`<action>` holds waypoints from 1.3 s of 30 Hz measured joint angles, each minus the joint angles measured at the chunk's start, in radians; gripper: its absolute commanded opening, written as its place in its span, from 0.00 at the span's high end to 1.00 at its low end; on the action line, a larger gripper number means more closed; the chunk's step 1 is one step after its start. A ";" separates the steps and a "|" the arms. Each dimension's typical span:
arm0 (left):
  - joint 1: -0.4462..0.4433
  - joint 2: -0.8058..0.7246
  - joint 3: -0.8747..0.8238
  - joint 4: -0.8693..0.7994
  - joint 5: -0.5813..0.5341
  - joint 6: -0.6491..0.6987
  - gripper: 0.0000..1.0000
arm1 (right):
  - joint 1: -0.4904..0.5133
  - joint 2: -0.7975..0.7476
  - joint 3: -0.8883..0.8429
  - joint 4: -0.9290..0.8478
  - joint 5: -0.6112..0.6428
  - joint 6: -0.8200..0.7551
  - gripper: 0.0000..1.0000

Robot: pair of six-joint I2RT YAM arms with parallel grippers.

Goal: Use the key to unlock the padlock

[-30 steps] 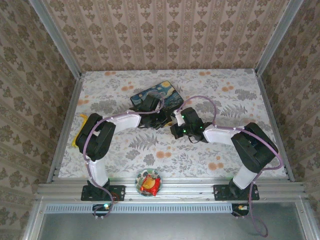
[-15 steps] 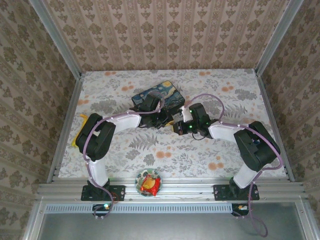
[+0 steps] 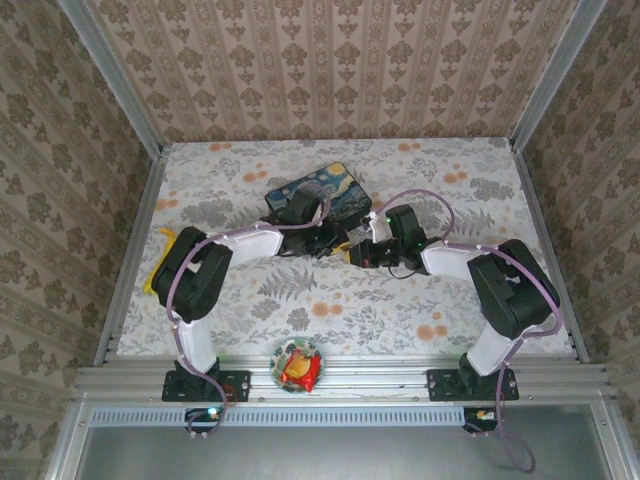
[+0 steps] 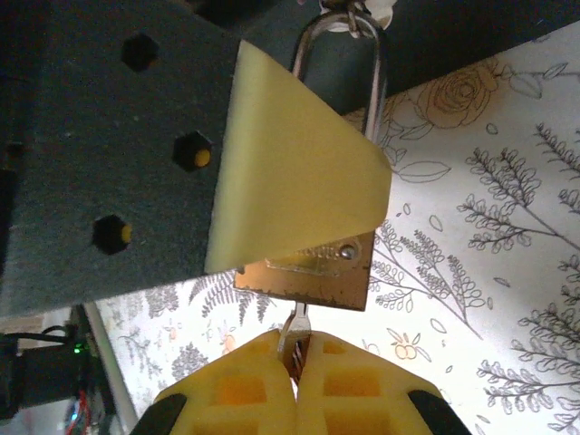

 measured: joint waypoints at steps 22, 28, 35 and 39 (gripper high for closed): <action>0.043 -0.089 -0.085 -0.039 0.007 -0.003 0.14 | -0.108 0.080 0.001 0.168 -0.098 0.197 1.00; 0.081 -0.098 -0.117 -0.005 -0.040 -0.007 0.20 | -0.131 0.138 0.000 0.270 -0.164 0.291 1.00; 0.114 -0.080 -0.126 0.058 -0.080 -0.026 0.22 | -0.148 0.170 -0.001 0.356 -0.195 0.386 0.88; 0.118 -0.073 -0.126 0.075 -0.082 -0.030 0.23 | -0.156 0.176 -0.008 0.381 -0.197 0.422 0.80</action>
